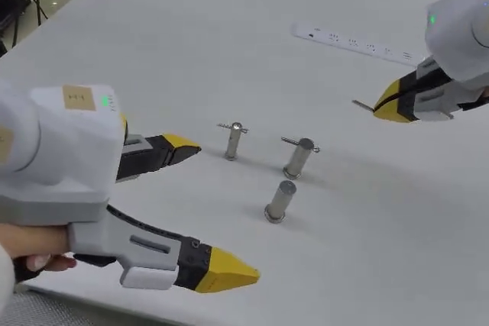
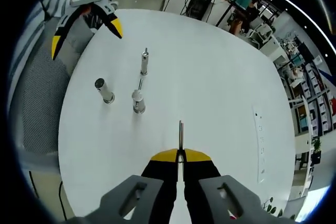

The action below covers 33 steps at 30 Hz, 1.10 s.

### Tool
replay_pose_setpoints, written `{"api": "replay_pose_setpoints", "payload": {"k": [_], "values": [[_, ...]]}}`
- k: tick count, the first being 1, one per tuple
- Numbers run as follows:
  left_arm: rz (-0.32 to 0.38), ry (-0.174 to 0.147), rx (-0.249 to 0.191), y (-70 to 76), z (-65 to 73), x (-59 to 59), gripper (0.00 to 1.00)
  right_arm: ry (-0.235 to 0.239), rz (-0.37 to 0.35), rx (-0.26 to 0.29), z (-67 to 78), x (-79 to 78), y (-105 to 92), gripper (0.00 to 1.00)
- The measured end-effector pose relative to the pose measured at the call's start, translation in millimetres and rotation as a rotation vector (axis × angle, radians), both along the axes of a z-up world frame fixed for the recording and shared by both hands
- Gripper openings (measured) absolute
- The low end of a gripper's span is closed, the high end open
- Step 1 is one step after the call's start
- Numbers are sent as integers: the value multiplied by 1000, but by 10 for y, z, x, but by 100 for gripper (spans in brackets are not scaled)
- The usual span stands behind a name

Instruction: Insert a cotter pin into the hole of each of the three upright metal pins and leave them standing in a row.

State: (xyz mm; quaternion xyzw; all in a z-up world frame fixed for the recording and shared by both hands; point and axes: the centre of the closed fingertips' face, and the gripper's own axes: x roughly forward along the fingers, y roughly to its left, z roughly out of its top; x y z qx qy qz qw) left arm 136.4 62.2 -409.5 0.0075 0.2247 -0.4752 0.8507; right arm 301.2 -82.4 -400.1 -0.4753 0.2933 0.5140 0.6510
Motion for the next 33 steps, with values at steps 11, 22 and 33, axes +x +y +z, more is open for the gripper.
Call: {"api": "replay_pose_setpoints", "payload": {"k": [11,22,33], "values": [[16,-11,-37,-108,94,87,83,-126,10,118,310,-461,87,0],[15,50,-126,-286,230,186,74,-255,17,192,501,-834,278,0],[11,64,-236,-513,451,359,58,-340,9,228,447,-1059,461,0]]}}
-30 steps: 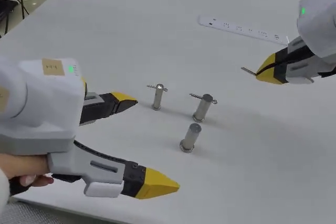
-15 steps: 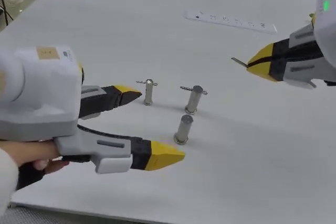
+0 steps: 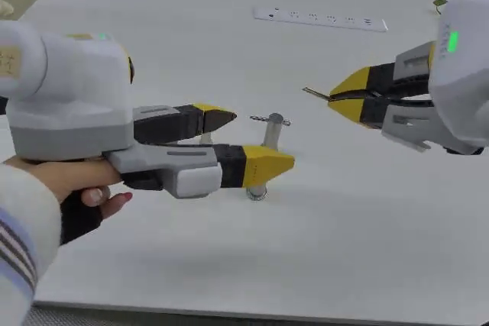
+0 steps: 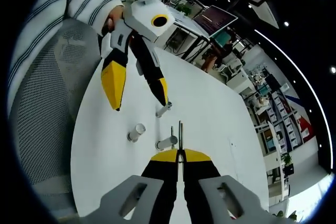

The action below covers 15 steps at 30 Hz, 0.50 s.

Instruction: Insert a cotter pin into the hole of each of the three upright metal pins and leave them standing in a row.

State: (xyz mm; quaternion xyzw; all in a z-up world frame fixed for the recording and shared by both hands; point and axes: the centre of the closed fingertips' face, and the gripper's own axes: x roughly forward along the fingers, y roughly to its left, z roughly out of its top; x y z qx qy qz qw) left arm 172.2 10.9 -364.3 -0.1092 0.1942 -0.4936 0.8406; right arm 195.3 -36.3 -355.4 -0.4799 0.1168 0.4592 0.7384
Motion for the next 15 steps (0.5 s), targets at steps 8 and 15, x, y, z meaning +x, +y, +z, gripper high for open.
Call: {"api": "replay_pose_setpoints", "payload": {"k": [8,15], "values": [[3,14,-40,-101,66,41,45,-16,-3,19,-34,-113,137,0],[-17,48,-47,-167,23,9,26,-3,1,40,-121,-210,248,0]]}}
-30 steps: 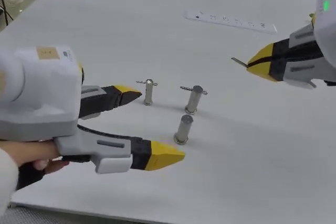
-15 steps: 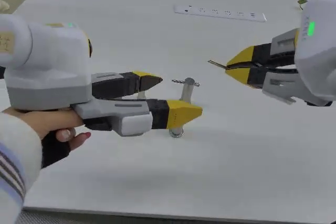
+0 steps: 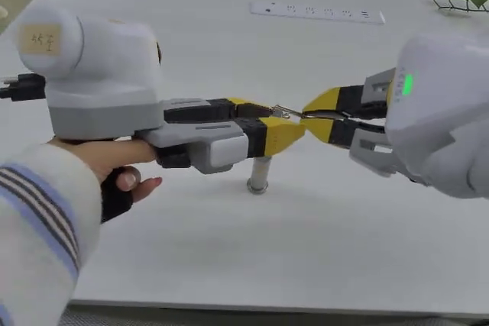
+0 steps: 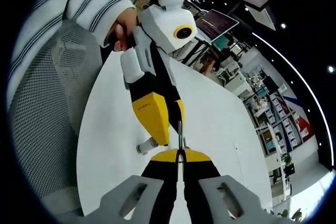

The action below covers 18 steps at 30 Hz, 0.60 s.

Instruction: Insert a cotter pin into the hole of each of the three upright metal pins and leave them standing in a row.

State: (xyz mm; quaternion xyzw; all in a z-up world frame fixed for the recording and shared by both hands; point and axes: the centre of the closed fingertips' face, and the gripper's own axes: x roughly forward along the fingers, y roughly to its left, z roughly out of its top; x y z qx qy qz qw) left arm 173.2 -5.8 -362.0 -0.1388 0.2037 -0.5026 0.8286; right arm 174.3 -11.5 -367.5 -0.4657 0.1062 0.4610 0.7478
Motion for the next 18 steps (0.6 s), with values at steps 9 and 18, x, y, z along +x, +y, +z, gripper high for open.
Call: {"api": "replay_pose_setpoints", "payload": {"k": [9,18], "values": [[-10,22,1,-16,-16,-32,8,23,9,27,-12,-63,44,0],[-16,27,2,-10,-21,-32,0,36,8,38,-39,-99,54,0]]}}
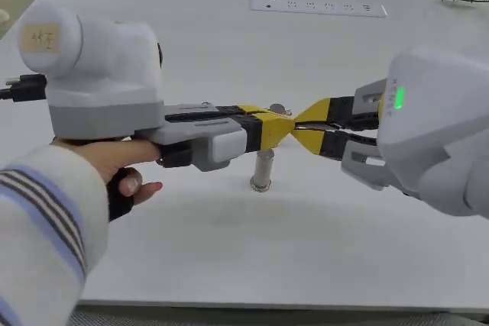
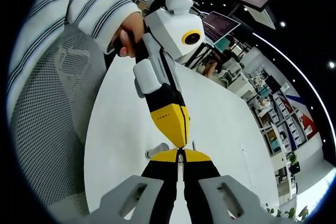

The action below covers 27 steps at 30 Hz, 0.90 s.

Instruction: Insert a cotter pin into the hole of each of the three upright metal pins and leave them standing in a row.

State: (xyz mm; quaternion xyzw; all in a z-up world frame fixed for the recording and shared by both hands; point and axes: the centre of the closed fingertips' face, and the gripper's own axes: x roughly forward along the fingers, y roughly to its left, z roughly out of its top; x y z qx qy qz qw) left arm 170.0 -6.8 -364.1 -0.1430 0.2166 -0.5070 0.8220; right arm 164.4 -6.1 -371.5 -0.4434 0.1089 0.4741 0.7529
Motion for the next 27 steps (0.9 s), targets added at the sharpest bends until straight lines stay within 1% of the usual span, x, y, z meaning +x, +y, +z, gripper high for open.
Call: {"api": "replay_pose_setpoints", "payload": {"k": [3,5,7,8,12,16,17,18,20,22,25,27], "values": [[-18,-11,14,2,-13,-26,0,12,-4,13,-7,-18,8,0],[-30,-29,32,6,-26,-38,0,15,-6,18,-7,-22,11,0],[-35,-28,41,5,-37,-46,0,14,-6,18,-9,-23,13,0],[-35,-32,43,5,-38,-45,0,18,-5,17,-16,-25,16,0],[-44,-29,45,8,-38,-52,0,21,-3,19,-19,-29,30,0],[-32,-9,38,19,-34,-42,0,21,-4,22,-16,-29,42,0],[-28,1,34,21,-34,-44,0,21,-3,21,-14,-29,43,0],[-21,21,25,23,-31,-42,0,21,-3,22,-12,-29,44,0],[-15,32,17,30,-18,-40,0,19,-1,30,0,-32,50,0],[-10,40,12,34,-11,-38,0,16,3,34,10,-33,56,0],[1,35,15,43,-13,-27,0,3,14,29,12,-25,67,0],[4,41,15,49,-18,-27,0,2,21,30,7,-27,75,0]]}}
